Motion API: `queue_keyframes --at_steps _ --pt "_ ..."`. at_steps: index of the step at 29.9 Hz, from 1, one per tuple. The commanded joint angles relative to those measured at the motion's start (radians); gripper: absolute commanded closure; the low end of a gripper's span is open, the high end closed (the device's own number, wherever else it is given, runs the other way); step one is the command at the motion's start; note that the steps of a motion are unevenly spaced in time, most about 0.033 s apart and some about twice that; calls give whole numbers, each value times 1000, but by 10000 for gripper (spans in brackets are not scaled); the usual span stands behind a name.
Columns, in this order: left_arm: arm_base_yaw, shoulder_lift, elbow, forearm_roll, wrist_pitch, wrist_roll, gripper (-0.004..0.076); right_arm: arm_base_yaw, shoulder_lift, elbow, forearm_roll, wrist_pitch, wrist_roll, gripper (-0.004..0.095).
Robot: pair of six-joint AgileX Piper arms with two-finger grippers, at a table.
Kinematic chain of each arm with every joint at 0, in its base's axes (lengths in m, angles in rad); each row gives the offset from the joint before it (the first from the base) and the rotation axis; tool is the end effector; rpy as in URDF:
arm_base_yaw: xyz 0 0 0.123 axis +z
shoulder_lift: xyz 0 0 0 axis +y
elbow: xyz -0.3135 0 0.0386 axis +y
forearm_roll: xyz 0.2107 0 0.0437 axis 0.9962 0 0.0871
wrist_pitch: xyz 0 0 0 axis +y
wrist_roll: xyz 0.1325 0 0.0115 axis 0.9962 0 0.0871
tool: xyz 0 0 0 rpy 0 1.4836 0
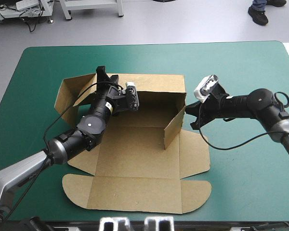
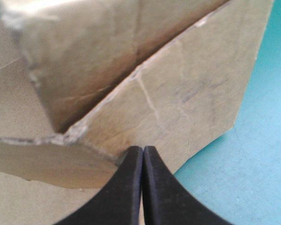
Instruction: Fold the box
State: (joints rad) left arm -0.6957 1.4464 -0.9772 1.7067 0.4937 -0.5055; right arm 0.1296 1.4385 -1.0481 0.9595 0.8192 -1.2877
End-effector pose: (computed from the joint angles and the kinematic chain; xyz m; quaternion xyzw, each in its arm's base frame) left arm 0.2849 -0.1564 0.3469 0.5586 0.5677 0.3369 0.5022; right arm 0.2657 0.1149 0.3187 -0.3865 0.8079 0.2259 0.3833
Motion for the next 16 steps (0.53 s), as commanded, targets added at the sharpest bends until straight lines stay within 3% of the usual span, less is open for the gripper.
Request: queue_keyframes --at_steps 1,11,13,16 --pt "0 -28 -10 61 -2 -2 734 45 -79 50 66 -132 -71 930" --pt "-38 -28 32 35 3 4 734 55 -90 74 17 -141 -97 902" --pt "-63 -28 42 35 -4 27 734 55 -90 74 -9 -112 -97 837" --pt "-89 -28 56 27 -2 39 734 53 -90 74 -52 -48 -97 662"
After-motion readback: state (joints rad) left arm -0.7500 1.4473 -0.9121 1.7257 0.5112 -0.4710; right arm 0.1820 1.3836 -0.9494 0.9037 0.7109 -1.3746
